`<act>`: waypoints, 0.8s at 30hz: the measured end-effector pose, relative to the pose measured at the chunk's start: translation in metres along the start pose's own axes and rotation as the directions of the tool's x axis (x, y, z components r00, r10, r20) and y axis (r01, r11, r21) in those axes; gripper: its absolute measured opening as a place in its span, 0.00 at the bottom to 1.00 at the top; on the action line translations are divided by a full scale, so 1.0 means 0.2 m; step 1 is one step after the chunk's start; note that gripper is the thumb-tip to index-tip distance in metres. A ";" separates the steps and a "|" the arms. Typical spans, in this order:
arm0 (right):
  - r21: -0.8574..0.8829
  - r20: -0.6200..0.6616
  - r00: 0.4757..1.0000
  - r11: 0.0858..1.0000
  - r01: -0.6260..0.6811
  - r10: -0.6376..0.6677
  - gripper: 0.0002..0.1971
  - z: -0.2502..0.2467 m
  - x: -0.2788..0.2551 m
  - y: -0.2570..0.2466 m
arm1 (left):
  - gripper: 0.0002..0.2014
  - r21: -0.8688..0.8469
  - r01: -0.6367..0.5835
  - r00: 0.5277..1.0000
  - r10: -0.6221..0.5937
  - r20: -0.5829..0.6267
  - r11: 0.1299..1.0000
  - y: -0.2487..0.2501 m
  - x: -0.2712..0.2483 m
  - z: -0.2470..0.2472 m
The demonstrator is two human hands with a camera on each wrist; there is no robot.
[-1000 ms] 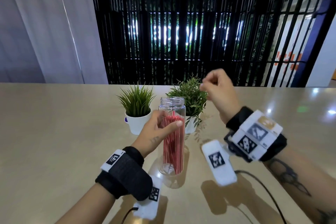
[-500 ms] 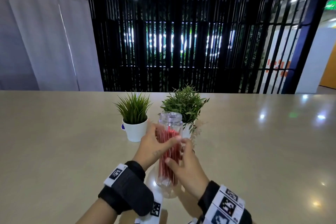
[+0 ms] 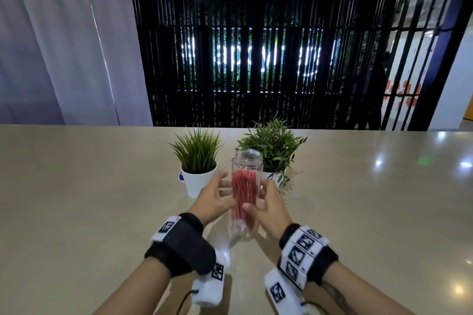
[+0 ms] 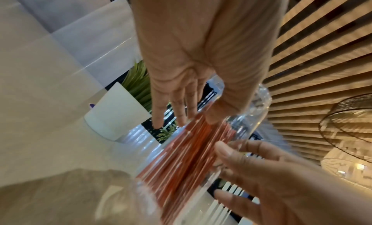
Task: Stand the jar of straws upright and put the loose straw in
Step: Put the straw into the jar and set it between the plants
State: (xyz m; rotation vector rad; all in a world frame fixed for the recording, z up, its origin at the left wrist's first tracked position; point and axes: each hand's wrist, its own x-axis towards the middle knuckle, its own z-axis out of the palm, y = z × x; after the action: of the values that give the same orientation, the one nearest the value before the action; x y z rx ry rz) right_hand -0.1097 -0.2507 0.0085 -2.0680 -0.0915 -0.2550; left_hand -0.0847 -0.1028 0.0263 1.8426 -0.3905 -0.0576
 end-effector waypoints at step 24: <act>-0.065 0.226 0.963 0.989 -0.134 0.145 0.37 0.16 0.49 0.06 | 0.39 0.096 0.067 0.997 -0.071 0.037 0.993 -0.23 0.35 -0.03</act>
State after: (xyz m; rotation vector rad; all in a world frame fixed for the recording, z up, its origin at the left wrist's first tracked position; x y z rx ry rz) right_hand -0.0068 -0.2327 0.0040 -2.1356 -0.0807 0.0710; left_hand -0.0064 -0.1056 -0.0042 1.9511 -0.3628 -0.1261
